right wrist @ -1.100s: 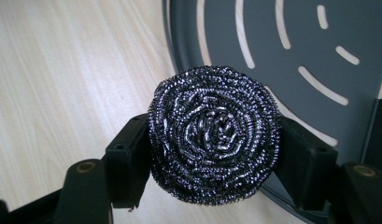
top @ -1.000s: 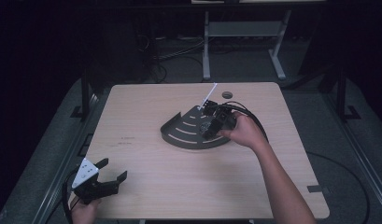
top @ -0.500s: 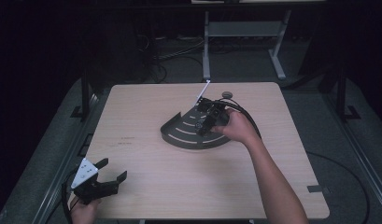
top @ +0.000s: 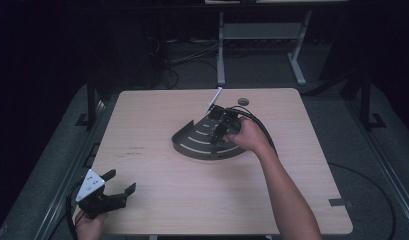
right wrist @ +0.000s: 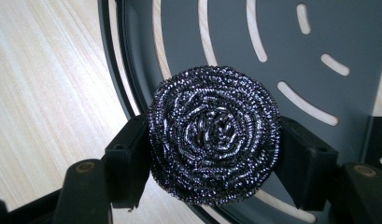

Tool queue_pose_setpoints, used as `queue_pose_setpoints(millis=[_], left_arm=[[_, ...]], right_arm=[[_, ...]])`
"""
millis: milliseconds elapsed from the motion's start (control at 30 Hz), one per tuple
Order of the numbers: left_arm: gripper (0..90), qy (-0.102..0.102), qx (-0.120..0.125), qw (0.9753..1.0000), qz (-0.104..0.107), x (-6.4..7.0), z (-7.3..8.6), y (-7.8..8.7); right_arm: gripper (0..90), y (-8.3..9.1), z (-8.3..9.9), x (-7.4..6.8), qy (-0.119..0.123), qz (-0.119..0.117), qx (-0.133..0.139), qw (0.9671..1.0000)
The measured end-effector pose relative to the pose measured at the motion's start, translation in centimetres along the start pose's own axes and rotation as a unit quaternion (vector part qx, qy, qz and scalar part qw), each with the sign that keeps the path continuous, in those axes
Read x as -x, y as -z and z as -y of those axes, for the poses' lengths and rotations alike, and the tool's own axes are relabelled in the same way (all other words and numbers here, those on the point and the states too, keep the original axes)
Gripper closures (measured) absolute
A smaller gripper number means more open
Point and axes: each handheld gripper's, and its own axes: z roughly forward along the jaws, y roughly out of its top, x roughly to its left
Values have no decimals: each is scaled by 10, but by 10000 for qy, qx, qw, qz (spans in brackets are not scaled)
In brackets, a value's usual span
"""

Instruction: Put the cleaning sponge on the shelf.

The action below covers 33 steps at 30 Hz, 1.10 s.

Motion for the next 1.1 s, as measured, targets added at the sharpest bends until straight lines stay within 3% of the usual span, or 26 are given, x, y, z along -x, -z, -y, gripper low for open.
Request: queue_pose_setpoints(millis=[233, 700, 1100], left_arm=[[132, -4, 19, 10000, -13, 0, 0, 0], [132, -37, 3, 10000, -7, 0, 0, 0], [132, -34, -6, 10000, -12, 0, -1, 0]], right_arm=[[326, -9, -1, 3, -70, 66, 78, 9999], [326, -28, -4, 9, -179, 130, -28, 9998], [325, -32, -6, 15, -286, 128, 52, 9995]])
